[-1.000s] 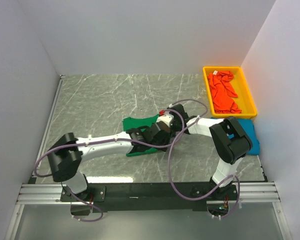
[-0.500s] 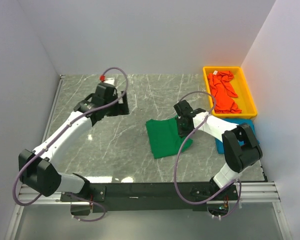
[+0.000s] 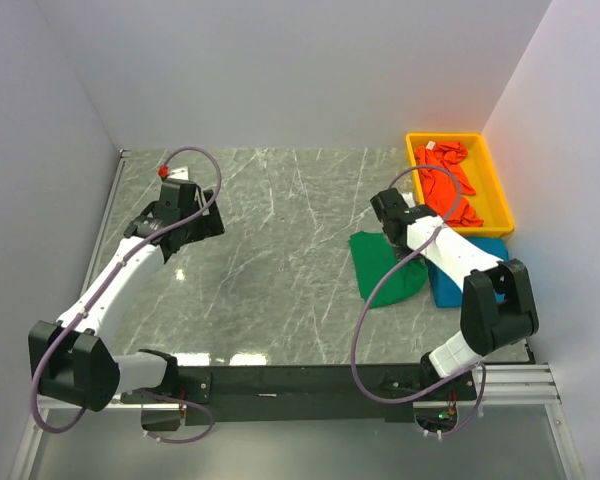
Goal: Fold and stack the t-shirts
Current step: Neatly place the folded tshirt to the corner
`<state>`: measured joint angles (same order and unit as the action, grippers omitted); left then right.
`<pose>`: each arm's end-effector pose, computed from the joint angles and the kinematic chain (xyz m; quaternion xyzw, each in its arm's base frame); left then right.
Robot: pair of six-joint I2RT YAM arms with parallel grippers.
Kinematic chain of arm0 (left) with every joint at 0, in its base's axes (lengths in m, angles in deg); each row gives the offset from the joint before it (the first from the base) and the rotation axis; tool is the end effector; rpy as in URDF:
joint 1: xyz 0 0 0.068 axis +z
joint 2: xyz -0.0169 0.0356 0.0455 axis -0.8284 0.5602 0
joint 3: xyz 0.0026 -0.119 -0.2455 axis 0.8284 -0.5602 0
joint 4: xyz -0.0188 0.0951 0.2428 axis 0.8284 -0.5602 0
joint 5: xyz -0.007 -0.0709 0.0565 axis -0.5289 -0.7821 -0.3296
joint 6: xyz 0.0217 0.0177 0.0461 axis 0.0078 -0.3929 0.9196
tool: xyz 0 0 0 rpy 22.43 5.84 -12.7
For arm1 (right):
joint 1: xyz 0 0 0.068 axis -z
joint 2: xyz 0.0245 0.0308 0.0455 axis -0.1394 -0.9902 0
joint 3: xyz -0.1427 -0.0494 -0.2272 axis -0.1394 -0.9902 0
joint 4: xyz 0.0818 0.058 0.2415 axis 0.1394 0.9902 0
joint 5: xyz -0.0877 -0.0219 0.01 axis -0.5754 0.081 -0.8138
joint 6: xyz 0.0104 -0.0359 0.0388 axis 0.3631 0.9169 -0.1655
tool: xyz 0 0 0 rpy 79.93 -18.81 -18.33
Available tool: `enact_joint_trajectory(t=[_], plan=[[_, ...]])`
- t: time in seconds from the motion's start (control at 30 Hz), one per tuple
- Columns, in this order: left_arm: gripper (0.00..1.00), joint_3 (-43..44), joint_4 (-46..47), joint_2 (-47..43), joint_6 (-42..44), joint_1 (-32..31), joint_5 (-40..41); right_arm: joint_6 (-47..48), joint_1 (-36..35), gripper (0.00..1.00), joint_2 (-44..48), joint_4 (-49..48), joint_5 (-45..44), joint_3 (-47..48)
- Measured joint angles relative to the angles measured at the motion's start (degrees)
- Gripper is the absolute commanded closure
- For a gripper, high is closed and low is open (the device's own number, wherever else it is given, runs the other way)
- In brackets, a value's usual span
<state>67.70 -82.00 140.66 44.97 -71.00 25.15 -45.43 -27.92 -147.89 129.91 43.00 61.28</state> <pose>0.2604 -0.0623 0.2929 -0.1355 0.9120 -0.0439 0.3847 0.2795 0.0821 0.2194 -0.0506 0.9526 -0.2138 0.2104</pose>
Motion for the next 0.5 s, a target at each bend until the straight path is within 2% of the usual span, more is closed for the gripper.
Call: enact_joint_trajectory(t=[0.23, 0.5], plan=[[0.01, -0.37, 1.2, -1.11, 0.0, 1.16, 2.67, 0.92, 1.31, 1.0, 2.32, 3.15, -7.72, 0.0], [0.01, -1.14, 1.4, -1.14, 0.0, 2.14, 2.95, 0.92, 5.29, 1.0, 2.54, 7.37, -12.31, 0.02]])
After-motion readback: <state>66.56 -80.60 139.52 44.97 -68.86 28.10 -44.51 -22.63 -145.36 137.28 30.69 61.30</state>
